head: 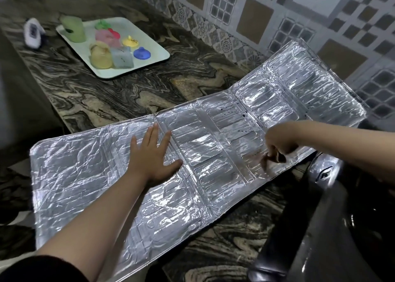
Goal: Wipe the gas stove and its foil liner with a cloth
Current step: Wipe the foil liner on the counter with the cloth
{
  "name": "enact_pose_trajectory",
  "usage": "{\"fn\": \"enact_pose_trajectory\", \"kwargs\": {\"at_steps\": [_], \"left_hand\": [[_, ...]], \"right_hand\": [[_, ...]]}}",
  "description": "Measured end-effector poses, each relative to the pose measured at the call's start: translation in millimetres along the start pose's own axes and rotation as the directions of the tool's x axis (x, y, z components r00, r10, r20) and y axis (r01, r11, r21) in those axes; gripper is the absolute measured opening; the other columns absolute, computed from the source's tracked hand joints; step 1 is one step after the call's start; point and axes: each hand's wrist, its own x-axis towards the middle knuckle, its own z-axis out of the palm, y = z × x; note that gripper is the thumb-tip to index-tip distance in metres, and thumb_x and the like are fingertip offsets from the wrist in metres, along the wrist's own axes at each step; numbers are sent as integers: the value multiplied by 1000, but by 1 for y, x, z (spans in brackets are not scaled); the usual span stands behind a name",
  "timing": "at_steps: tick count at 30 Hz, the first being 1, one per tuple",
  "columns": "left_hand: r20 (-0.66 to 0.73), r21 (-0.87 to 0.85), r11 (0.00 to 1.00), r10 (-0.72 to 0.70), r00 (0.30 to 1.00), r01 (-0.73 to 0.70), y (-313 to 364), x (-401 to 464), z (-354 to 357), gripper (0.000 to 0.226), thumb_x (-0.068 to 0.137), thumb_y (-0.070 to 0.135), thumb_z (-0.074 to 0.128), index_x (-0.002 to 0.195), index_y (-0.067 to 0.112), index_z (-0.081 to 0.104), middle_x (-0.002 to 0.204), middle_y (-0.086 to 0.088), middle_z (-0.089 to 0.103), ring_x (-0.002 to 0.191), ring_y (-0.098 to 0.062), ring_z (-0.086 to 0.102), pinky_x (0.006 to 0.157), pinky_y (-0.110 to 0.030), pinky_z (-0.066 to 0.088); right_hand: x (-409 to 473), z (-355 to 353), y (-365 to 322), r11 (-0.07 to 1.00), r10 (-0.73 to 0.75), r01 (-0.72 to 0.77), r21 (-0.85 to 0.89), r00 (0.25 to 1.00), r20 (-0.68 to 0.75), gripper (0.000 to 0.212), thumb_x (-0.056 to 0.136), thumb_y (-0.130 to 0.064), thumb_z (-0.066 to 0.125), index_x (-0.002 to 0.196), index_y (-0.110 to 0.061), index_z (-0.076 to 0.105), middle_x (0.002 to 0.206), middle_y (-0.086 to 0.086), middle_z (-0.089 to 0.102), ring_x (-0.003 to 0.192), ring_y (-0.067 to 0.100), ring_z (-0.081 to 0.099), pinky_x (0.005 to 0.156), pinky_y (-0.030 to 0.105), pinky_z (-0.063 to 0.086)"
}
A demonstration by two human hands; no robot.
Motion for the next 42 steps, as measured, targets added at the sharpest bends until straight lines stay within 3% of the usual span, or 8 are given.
{"fn": "enact_pose_trajectory", "kwargs": {"at_steps": [6, 11, 14, 18, 25, 34, 38, 42], "left_hand": [[-24, 0, 1000, 0, 1000, 0, -1, 0, 1, 102, 68, 88, 7, 153, 35, -3, 161, -8, -11, 149, -23, -8, 114, -59, -2], [-39, -14, 1000, 5, 999, -5, 0, -1, 0, 99, 70, 86, 11, 153, 35, -3, 160, -8, -10, 149, -22, -8, 114, -59, -3], [-53, -8, 1000, 8, 999, -8, -1, -1, 2, 97, 72, 86, 13, 153, 36, -3, 160, -8, -10, 149, -23, -6, 114, -59, -2], [-55, -7, 1000, 1, 998, -1, -1, -1, 3, 96, 73, 85, 16, 154, 35, -1, 160, -7, -11, 149, -22, -6, 114, -59, -2], [-31, 19, 1000, -11, 999, 11, 0, 0, 1, 97, 71, 86, 9, 153, 36, -6, 160, -7, -14, 149, -21, -11, 115, -57, -3], [-24, -11, 1000, -7, 1000, 7, 0, -1, 2, 99, 70, 86, 12, 153, 35, -3, 160, -7, -12, 148, -21, -10, 114, -58, -3], [3, -8, 1000, -13, 1000, 13, 1, -1, -1, 100, 67, 86, 9, 153, 36, -7, 160, -7, -14, 148, -21, -13, 113, -57, -5], [-6, -22, 1000, -5, 1000, 5, 1, -1, -1, 102, 67, 87, 10, 153, 35, -2, 160, -7, -12, 148, -22, -11, 113, -58, -5]], "right_hand": [[15, -72, -1, 934, 127, 65, 352, 860, -494, 52, 81, 10, 44, 118, -19, 67, 85, 1, 62, 79, 20, 54, 60, 23, 37], [74, -113, -10, 880, 201, 190, 436, 682, -703, 58, 84, 1, 49, 134, -28, 55, 126, 10, 63, 109, 29, 61, 86, 32, 51], [114, -112, -18, 930, 154, 97, 356, 774, -614, 76, 84, 6, 43, 151, -25, 23, 157, 11, 24, 135, 32, 39, 107, 35, 38], [145, -84, -21, 959, 113, 33, 281, 865, -490, 83, 86, 7, 39, 153, -20, -3, 161, 11, -6, 144, 37, 19, 114, 46, 28], [107, -49, -18, 957, 34, 99, 272, 894, -446, 89, 86, -2, 54, 153, -23, 0, 161, 9, 3, 137, 34, 32, 112, 37, 29], [32, 9, -28, 989, -70, 80, 125, 994, -83, 82, 87, -7, 55, 153, -24, 9, 153, 14, 27, 124, 32, 47, 101, 32, 38], [10, 27, -36, 981, -87, 74, 179, 994, 67, 57, 82, -3, 56, 136, -17, 45, 117, 11, 61, 100, 24, 58, 88, 28, 45], [-8, 29, -40, 938, -81, -1, 347, 972, 219, 35, 83, 7, 50, 103, -19, 60, 70, -3, 54, 71, 17, 46, 58, 24, 39]]}}
